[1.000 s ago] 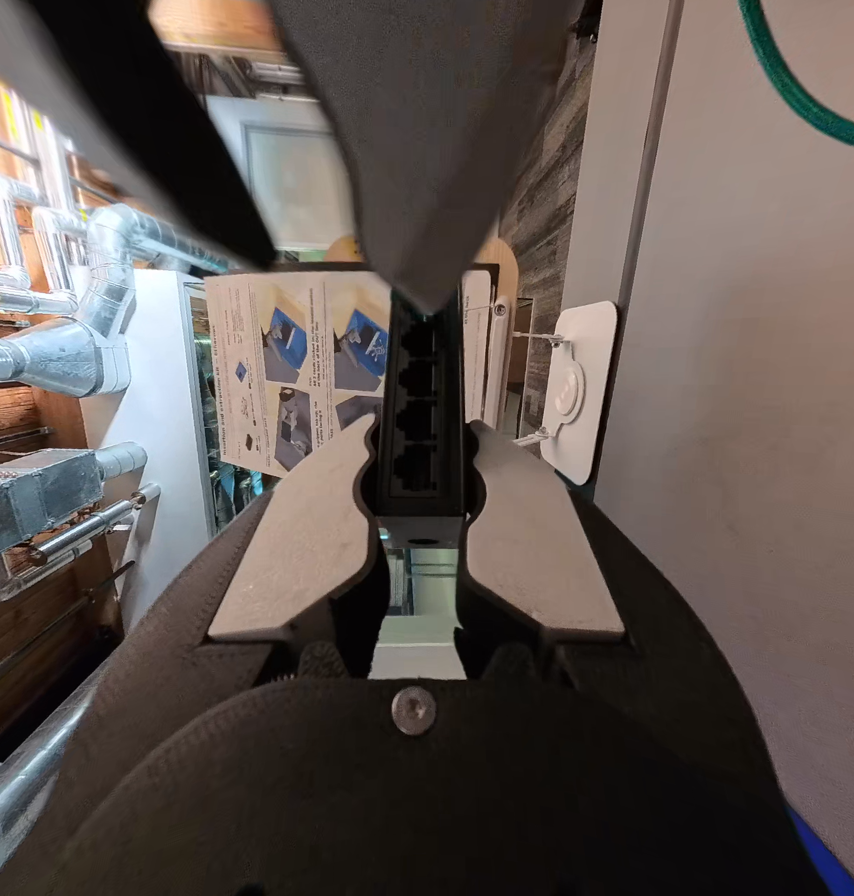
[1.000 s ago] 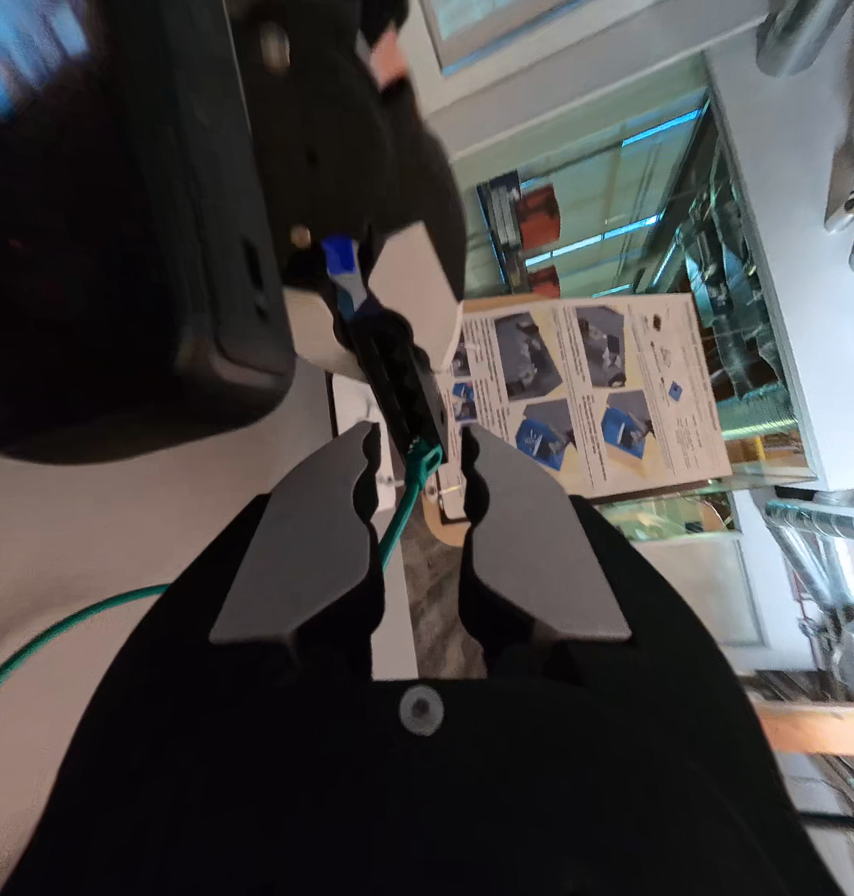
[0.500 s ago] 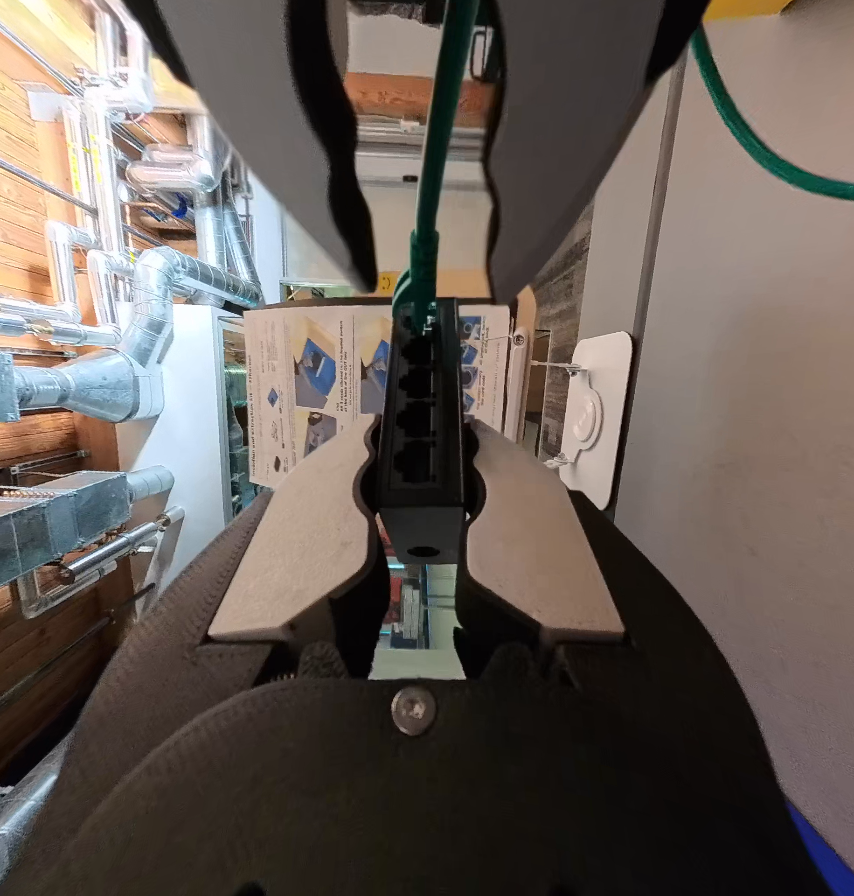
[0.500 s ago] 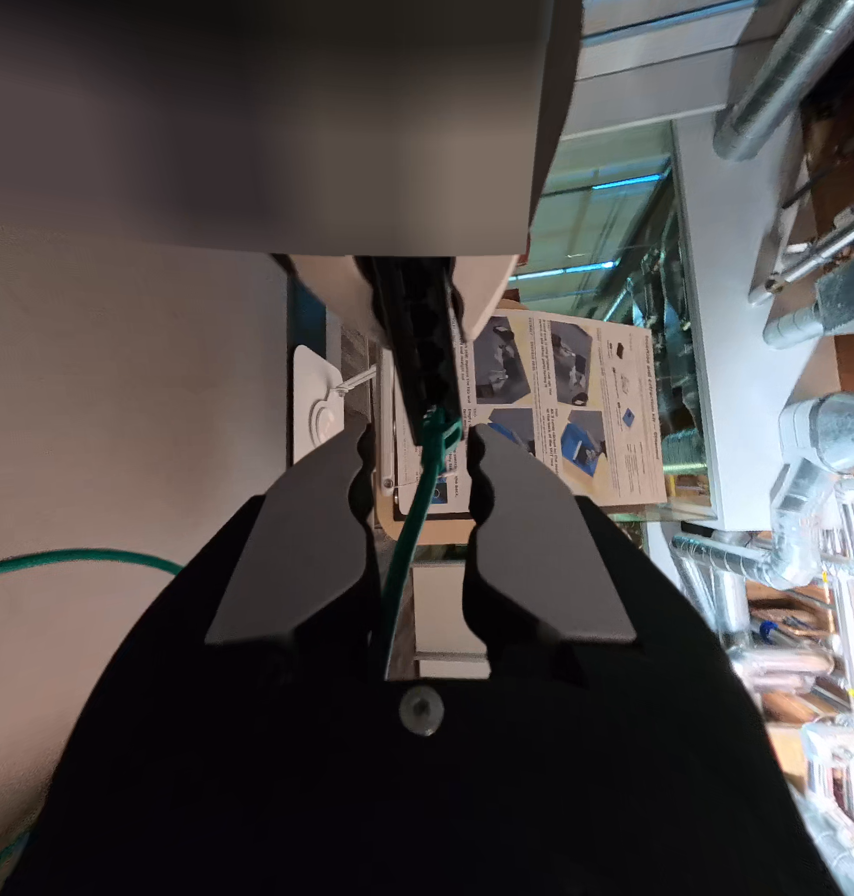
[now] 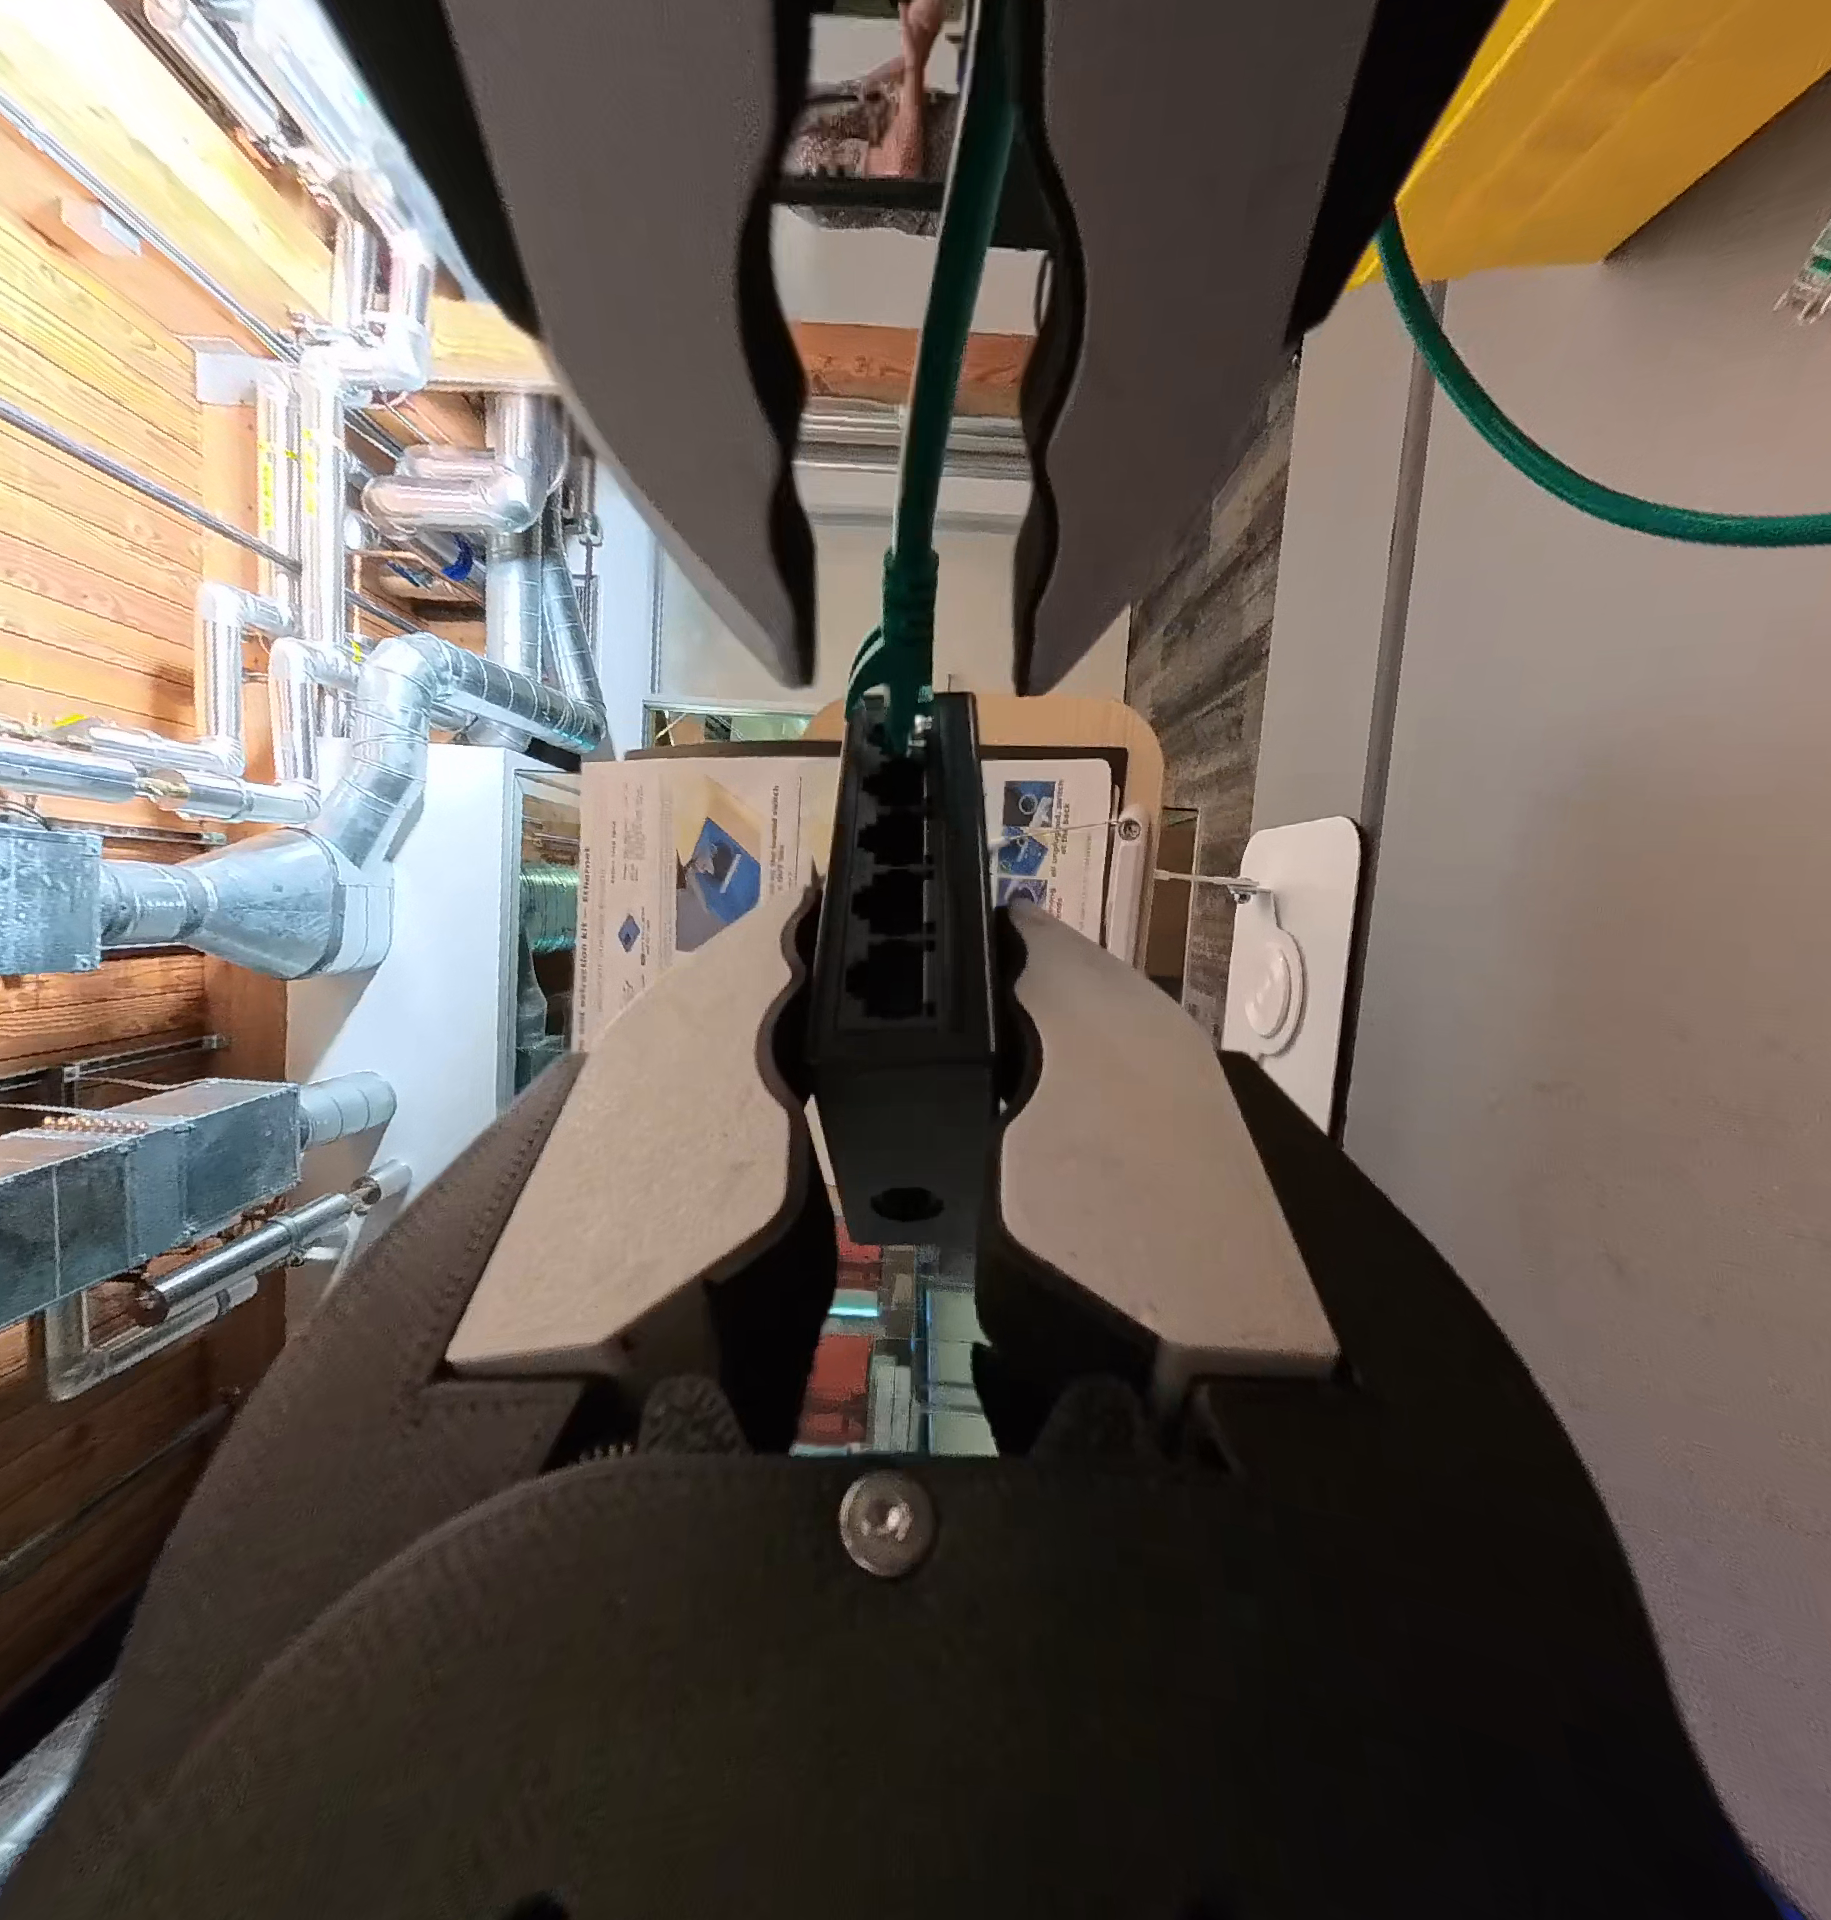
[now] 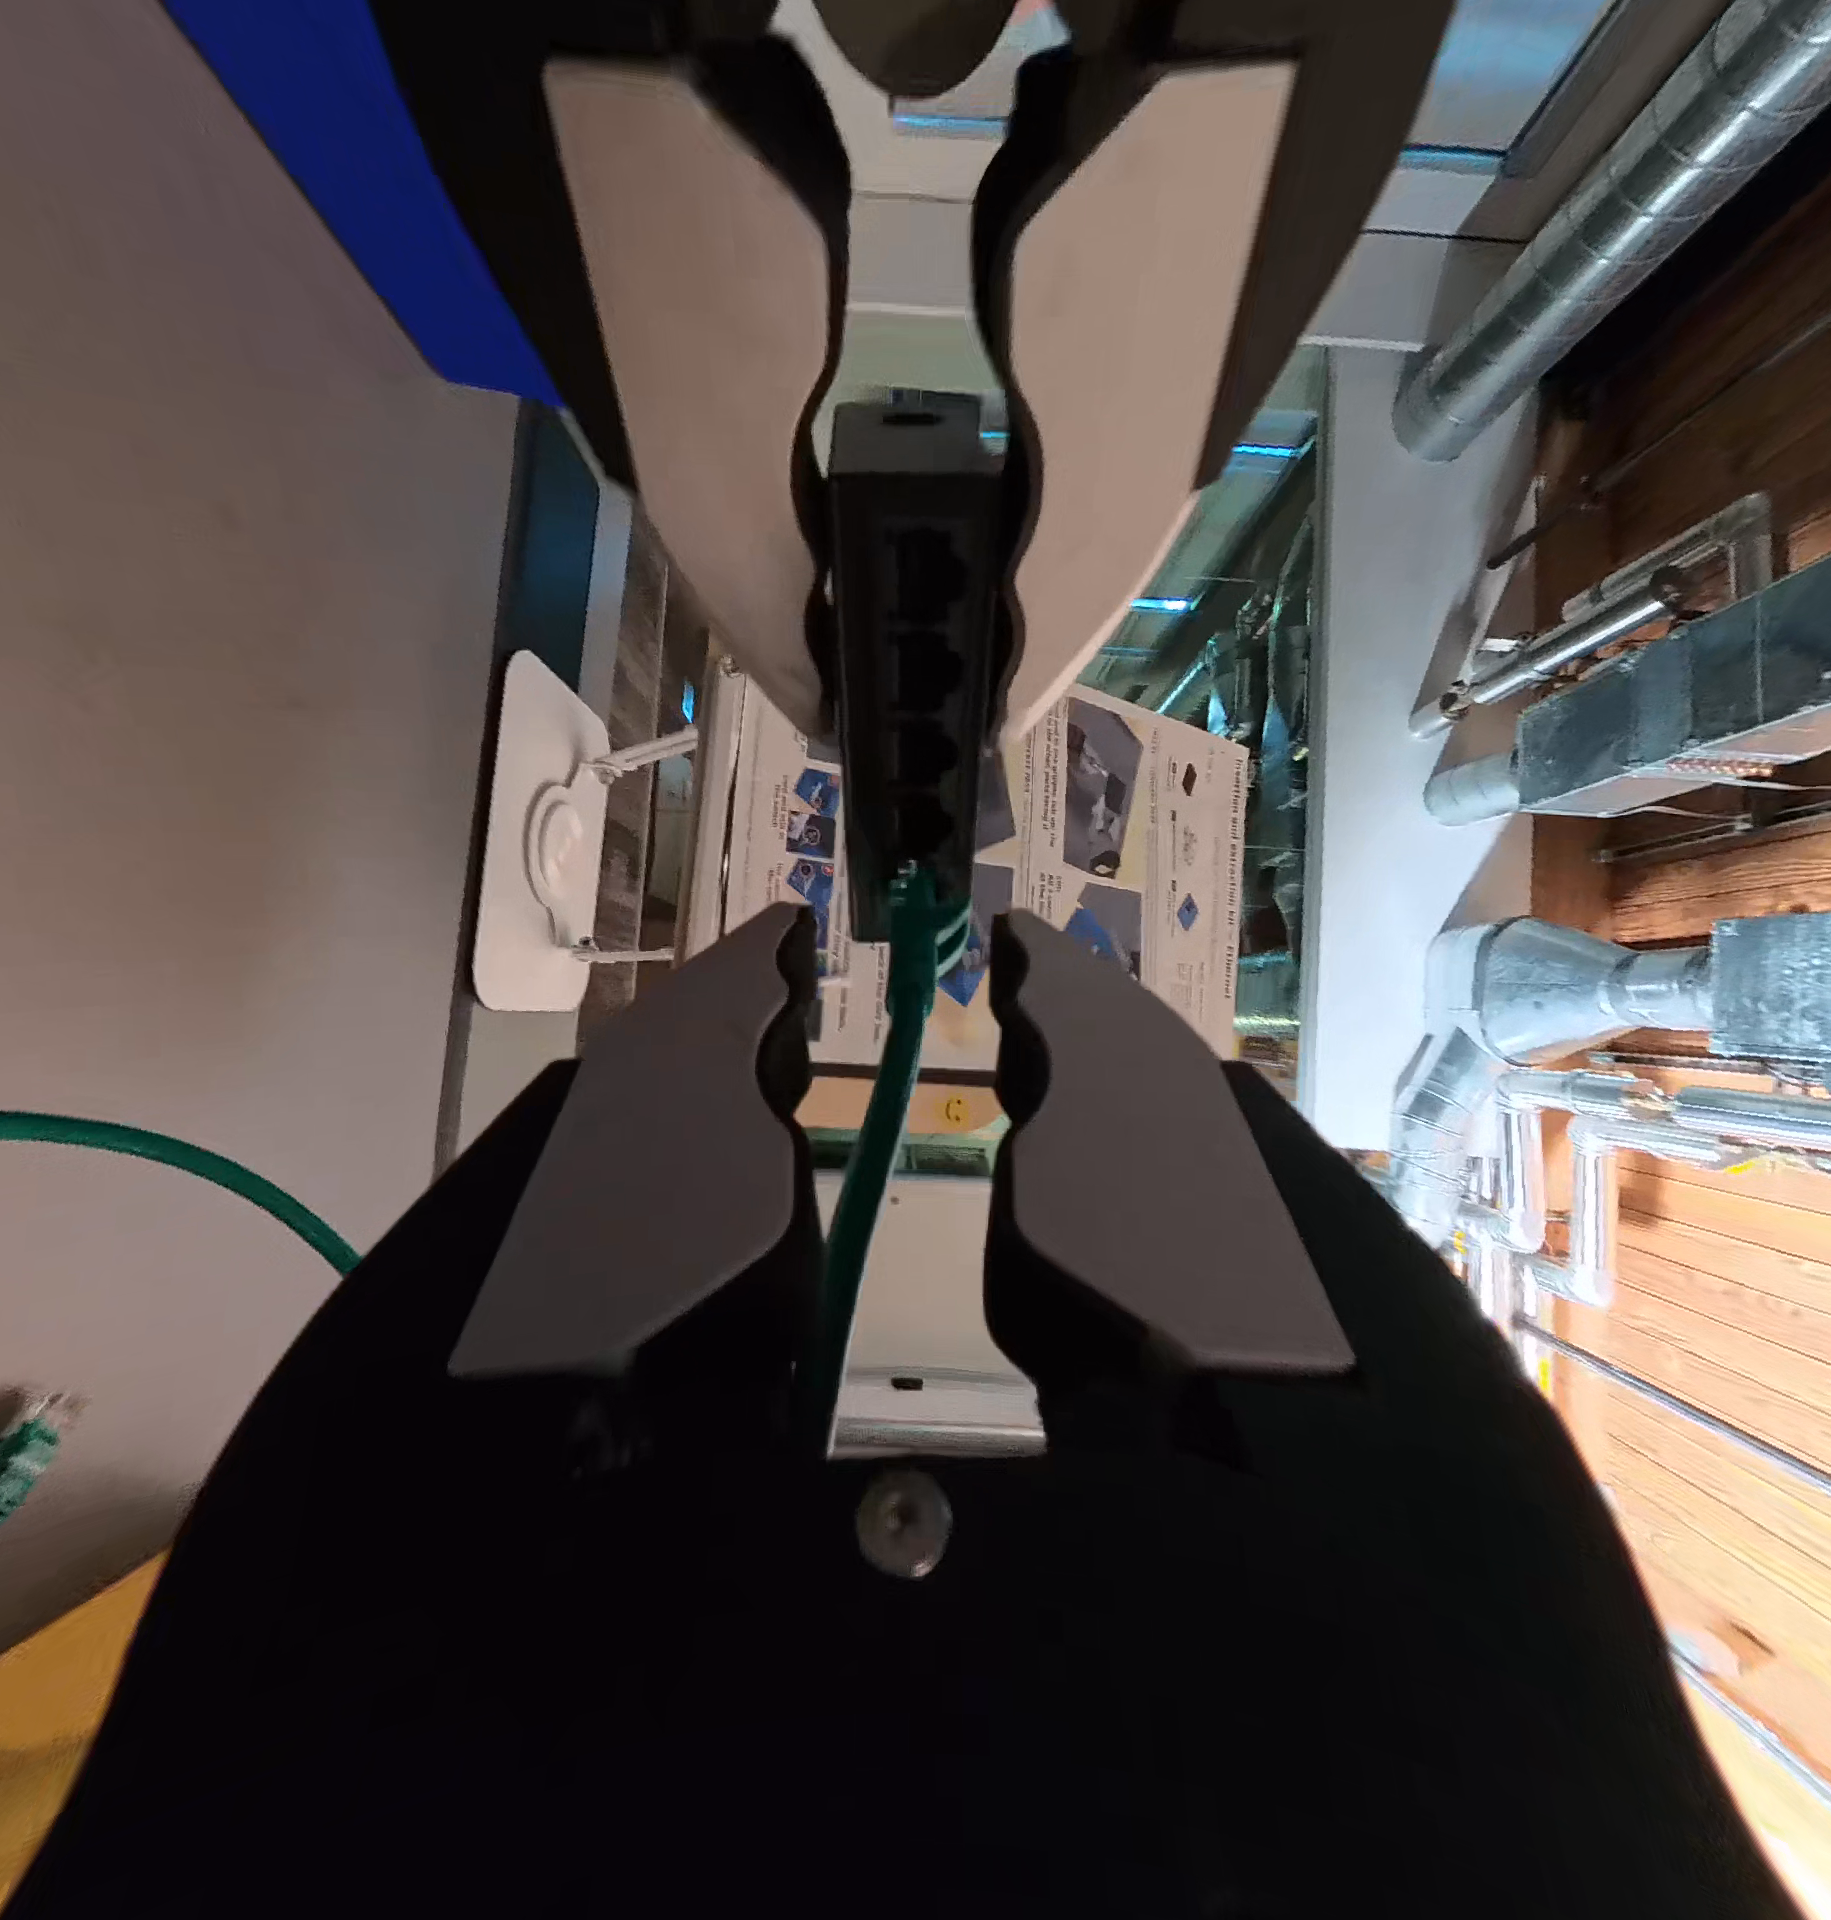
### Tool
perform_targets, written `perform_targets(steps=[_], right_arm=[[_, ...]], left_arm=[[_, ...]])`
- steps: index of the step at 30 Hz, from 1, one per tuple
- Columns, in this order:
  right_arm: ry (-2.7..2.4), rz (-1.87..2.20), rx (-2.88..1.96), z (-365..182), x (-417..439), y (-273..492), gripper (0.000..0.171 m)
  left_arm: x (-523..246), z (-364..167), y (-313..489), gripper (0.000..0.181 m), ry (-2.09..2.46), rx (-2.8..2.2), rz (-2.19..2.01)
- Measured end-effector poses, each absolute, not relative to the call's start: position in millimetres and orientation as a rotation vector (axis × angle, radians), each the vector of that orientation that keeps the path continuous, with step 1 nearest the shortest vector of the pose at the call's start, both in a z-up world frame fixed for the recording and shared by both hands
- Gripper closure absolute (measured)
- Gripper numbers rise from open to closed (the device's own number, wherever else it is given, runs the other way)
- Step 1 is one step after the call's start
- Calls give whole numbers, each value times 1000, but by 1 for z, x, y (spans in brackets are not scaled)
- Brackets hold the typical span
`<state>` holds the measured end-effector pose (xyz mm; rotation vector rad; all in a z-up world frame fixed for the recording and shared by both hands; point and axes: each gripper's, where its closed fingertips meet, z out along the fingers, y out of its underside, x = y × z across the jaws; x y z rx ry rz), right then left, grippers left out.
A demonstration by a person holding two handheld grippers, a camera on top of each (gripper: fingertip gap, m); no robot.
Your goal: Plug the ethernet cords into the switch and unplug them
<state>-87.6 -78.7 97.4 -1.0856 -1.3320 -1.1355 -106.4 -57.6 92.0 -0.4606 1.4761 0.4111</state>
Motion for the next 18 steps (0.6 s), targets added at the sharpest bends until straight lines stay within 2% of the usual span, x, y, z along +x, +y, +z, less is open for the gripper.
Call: perform_targets(steps=[3, 18], right_arm=[[-1333, -1207, -1036, 99, -86, -78, 147], [-1223, -1162, -1084, 108, -87, -76, 146]], left_arm=[[-106, 93, -61, 153, 1470, -444, 417], [-107, 100, -67, 154, 1439, -403, 398]])
